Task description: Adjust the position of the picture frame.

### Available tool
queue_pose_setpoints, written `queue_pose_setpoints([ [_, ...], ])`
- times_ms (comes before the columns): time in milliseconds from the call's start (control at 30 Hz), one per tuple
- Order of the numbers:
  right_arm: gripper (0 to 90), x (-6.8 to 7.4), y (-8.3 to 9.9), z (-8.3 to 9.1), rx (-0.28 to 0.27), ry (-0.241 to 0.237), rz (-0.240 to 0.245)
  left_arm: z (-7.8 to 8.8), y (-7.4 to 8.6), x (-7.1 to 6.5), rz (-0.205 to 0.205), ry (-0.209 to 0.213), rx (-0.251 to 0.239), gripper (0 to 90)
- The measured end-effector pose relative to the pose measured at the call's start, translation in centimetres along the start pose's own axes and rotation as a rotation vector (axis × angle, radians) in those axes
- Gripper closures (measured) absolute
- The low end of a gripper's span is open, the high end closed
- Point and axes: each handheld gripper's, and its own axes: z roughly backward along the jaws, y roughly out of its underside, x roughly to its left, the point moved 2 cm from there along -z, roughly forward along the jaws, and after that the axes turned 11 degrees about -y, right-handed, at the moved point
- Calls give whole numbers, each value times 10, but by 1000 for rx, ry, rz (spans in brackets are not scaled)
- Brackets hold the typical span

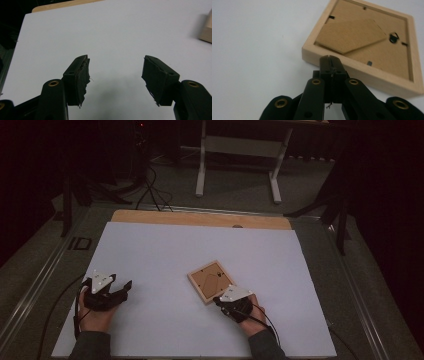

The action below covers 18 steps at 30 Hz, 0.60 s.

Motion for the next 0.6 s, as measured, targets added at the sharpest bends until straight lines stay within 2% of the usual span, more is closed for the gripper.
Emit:
queue_pose_setpoints([
  [167, 896, 0, -13, -16, -6, -10, 9, 1, -2, -5, -7, 18, -8, 382],
  [233, 896, -3, -15, -15, -11, -1, 13, 2, -2, -7, -8, 25, -12, 382],
  [300, 896, -9, -15, -9, -24, 30, -3, 2, -2, -8, -11, 28, -12, 382],
  [333, 896, -13, -15, -6, -33, 44, -13, 2, -2, -9, -13, 32, -10, 382],
  [433, 896, -33, -11, 9, -70, 117, -89, 1, -2, -12, -20, 38, -7, 382],
  [600, 896, -55, -6, 18, -89, 196, -168, 1, -3, -15, -28, 43, -7, 382],
])
